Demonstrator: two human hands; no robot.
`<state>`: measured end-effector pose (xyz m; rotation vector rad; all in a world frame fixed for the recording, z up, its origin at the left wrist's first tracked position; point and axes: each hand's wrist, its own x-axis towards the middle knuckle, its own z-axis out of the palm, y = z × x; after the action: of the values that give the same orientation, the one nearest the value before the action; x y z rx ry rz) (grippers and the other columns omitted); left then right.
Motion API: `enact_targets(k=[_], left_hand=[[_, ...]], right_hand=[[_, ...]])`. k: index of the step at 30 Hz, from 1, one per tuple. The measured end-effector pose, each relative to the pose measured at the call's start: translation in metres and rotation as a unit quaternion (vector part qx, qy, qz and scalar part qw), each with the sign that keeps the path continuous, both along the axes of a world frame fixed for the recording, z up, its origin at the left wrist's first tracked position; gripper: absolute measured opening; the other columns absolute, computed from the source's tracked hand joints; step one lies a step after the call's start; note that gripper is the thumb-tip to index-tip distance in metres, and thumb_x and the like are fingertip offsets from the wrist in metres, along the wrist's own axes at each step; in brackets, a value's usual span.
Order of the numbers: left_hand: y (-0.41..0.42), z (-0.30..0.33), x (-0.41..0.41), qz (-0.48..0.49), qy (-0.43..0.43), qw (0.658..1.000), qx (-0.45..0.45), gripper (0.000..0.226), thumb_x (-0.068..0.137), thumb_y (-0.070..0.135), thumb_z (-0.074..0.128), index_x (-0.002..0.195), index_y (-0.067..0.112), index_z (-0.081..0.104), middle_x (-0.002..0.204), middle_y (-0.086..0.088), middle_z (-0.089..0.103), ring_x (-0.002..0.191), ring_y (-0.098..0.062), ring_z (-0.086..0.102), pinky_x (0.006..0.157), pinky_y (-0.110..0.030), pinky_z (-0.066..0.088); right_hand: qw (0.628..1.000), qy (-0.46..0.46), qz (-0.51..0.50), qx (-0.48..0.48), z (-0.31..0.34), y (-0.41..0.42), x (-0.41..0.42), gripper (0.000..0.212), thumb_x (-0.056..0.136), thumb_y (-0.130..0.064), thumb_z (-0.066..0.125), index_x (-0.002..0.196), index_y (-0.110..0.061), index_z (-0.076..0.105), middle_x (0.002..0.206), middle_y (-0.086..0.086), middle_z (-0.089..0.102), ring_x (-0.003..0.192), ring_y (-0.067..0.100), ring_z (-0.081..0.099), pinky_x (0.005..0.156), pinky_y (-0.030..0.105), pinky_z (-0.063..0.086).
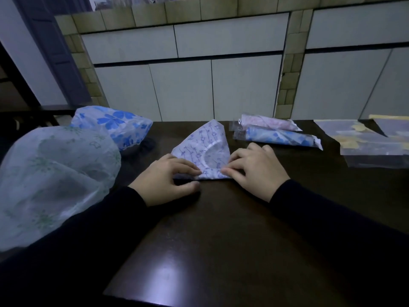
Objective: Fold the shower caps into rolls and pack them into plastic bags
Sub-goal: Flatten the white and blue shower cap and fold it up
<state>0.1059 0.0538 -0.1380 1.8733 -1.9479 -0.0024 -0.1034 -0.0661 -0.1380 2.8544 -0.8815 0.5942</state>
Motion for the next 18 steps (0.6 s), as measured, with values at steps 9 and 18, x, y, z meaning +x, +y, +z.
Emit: enact_targets(k=[9, 18], left_hand=[[-0.0015, -0.0046, 0.0096, 0.01, 0.054, 0.998, -0.027, 0.022, 0.078, 0.041, 0.072, 0.097, 0.031, 0.076, 0.1, 0.019, 0.067, 0.101, 0.0, 0.056, 0.091, -0.024, 0.047], [0.0009, 0.002, 0.0079, 0.03, 0.09, 0.995, -0.014, 0.024, 0.078, 0.046, 0.066, 0.09, 0.029, 0.077, 0.087, 0.015, 0.069, 0.088, -0.001, 0.06, 0.079, -0.014, 0.046]], right_hand=[[0.994, 0.031, -0.031, 0.105, 0.0024, -0.0008, -0.0016, 0.05, 0.084, -0.07, 0.045, 0.123, -0.043, 0.06, 0.107, -0.012, 0.044, 0.096, 0.007, 0.036, 0.082, 0.029, 0.03], [0.996, 0.019, 0.055, 0.072, 0.0005, -0.0022, -0.004, 0.035, 0.093, -0.055, 0.043, 0.113, -0.039, 0.067, 0.115, -0.02, 0.061, 0.102, 0.005, 0.046, 0.087, 0.029, 0.032]])
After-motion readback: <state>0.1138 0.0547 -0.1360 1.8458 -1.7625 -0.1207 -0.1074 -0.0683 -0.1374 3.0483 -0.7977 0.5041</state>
